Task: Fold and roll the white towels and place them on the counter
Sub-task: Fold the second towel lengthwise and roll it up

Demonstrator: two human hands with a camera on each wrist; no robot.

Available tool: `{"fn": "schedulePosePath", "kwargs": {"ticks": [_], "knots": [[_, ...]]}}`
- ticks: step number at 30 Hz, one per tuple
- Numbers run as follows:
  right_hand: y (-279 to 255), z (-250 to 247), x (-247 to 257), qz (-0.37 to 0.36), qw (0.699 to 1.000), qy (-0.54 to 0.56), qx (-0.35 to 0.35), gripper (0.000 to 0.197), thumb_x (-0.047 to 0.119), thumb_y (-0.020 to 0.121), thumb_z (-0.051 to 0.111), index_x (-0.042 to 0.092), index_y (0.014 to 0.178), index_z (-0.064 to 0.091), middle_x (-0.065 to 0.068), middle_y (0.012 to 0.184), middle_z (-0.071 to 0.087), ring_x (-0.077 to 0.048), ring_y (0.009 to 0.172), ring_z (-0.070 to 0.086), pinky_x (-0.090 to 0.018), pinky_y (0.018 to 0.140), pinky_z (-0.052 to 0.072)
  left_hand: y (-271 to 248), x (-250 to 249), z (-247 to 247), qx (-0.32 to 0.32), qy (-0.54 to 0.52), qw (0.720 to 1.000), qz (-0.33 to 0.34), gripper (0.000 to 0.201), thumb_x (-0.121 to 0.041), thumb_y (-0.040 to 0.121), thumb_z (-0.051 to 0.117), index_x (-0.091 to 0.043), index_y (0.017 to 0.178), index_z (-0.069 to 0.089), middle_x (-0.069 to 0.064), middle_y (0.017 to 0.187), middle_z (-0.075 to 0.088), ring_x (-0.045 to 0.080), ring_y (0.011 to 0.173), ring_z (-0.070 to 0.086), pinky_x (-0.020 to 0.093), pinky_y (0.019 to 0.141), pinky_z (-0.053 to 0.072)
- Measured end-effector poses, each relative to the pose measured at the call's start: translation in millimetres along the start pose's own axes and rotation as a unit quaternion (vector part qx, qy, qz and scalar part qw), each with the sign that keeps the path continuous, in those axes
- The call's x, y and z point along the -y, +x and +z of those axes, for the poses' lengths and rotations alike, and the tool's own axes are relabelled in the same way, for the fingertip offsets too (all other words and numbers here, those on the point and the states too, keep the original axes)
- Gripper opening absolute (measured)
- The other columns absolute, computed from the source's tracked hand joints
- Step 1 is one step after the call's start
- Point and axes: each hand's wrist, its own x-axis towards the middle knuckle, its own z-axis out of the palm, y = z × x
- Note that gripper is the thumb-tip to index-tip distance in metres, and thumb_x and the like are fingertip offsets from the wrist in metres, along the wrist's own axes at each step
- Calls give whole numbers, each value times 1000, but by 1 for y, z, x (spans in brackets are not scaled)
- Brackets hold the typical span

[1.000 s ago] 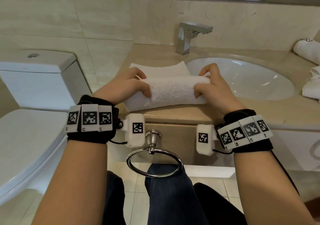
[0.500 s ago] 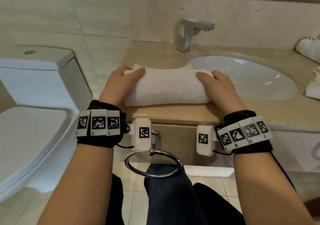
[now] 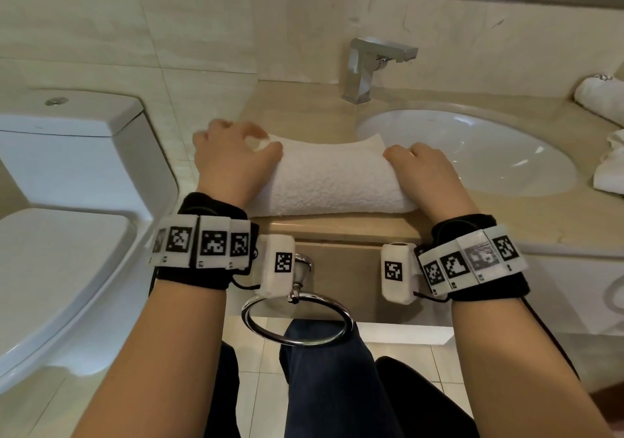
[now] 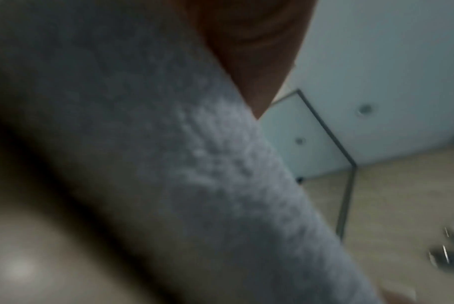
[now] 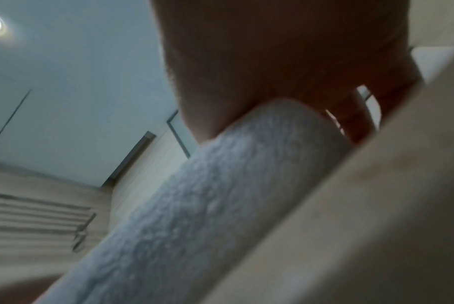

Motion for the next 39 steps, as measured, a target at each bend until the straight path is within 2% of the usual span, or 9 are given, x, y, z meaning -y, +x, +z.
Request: {"fn": "schedulePosePath", "kwargs": {"ticks": [3,6,10,13,20,25,32,35,39], "knots": [[-8,1,3,-118,986,-25,-118,37,33,90,50,15,122,49,-6,127,45,-25,119,41,-37,100,32,-10,-8,1,-140,86,957,238,29,-37,82,61,-16,102,67,7,118,56,31,116,46,33,88,31],[-20,-2,11,-246,949,-36,-192,27,26,88,54,15,113,57,-3,115,54,-23,111,46,-25,88,21,-23,-13,6,-107,78,935,329,29,-41,85,58,-14,87,69,3,95,65,26,96,57,31,79,32],[-33,-2,17,-295,952,-18,-75,33,49,80,49,25,97,62,8,95,59,-12,94,56,-40,95,40,-41,-19,17,-49,116,943,307,49,-54,78,48,-12,92,68,3,89,63,24,84,57,34,74,42],[-34,0,13,-292,954,-52,-32,57,57,71,44,20,109,64,3,103,60,-16,100,55,-38,91,43,-46,-15,24,-21,172,945,279,63,-60,70,44,-11,103,65,5,96,60,26,91,56,33,80,39],[-33,-2,8,-263,958,-105,46,66,34,72,63,25,135,45,2,127,50,-16,118,40,-35,106,28,-37,-13,18,79,257,926,265,78,-45,68,58,-17,138,38,4,130,47,26,121,41,37,111,18],[-24,6,5,-271,944,-189,24,73,16,71,64,25,139,39,-1,130,49,-23,128,38,-47,115,18,-35,-15,23,62,255,934,241,69,-16,71,61,-21,136,39,1,130,48,25,123,40,36,106,18],[-28,-5,13,-247,958,-135,46,61,24,69,68,29,127,50,2,117,57,-22,107,50,-37,91,39,-25,-22,8,121,222,941,227,58,-28,70,61,-25,127,49,-3,117,57,22,111,50,36,100,27],[-28,-15,12,-204,974,-73,72,55,27,67,72,35,117,53,8,108,59,-15,95,51,-28,78,38,-25,-28,-2,146,208,943,213,60,-37,62,48,-26,121,56,-1,109,64,23,101,57,31,86,34],[-23,-23,9,-135,986,34,96,62,29,56,78,37,108,46,4,101,59,-20,91,54,-34,74,45,-25,-41,-15,199,189,953,129,45,-14,65,54,-24,109,60,1,94,64,23,85,56,25,60,38]]}}
